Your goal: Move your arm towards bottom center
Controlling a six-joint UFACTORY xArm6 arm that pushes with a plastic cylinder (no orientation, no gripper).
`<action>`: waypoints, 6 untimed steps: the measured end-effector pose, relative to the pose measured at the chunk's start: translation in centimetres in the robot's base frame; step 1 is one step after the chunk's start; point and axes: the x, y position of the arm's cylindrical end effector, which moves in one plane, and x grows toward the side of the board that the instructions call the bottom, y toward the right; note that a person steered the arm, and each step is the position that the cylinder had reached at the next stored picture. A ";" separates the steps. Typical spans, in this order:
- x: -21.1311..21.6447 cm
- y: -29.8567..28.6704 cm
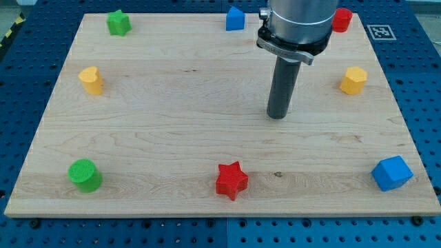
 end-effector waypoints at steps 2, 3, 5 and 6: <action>0.0 0.1; 0.0 0.1; 2.7 -1.0; 6.0 0.4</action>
